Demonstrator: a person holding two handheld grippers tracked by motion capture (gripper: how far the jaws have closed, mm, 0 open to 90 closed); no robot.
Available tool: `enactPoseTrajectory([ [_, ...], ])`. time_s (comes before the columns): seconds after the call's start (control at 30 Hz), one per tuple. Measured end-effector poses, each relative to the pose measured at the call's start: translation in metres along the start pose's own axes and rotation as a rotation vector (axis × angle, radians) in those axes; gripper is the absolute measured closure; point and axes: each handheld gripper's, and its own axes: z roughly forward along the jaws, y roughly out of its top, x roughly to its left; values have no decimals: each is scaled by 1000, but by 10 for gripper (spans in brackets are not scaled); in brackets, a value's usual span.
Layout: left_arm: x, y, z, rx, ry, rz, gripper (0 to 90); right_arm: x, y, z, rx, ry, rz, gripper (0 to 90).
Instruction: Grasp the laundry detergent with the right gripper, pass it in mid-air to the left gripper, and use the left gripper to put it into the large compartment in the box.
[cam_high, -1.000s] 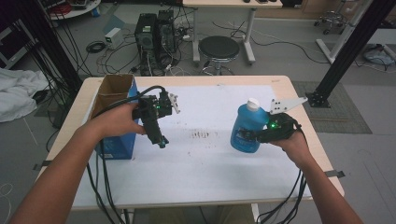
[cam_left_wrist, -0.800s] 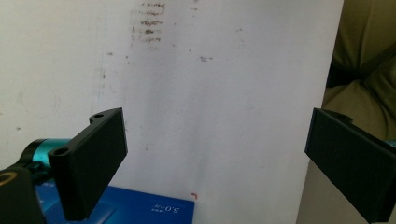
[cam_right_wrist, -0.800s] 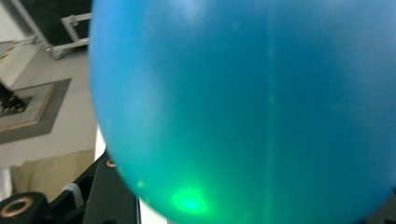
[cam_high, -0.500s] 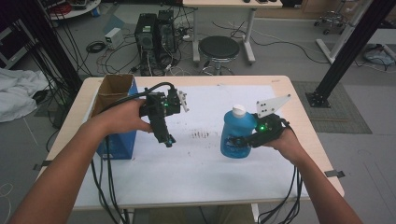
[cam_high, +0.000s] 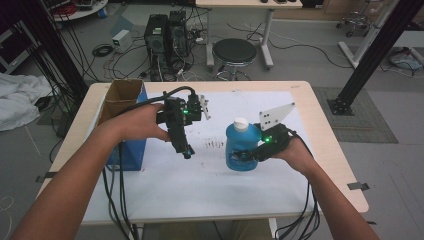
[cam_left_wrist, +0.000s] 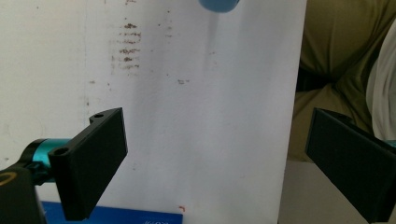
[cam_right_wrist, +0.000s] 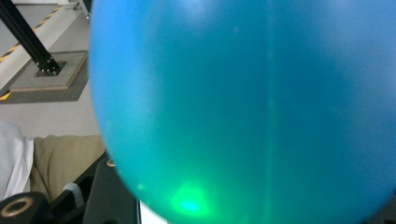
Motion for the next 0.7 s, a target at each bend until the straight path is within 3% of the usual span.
enactPoseTrajectory([
  [0.3, 0, 12, -3, -9, -46, -12, 57, -1, 9, 20, 17, 36, -19, 446],
  [0.7, -2, 25, -5, 0, -58, 10, 57, -2, 20, 40, 19, 72, -28, 445],
])
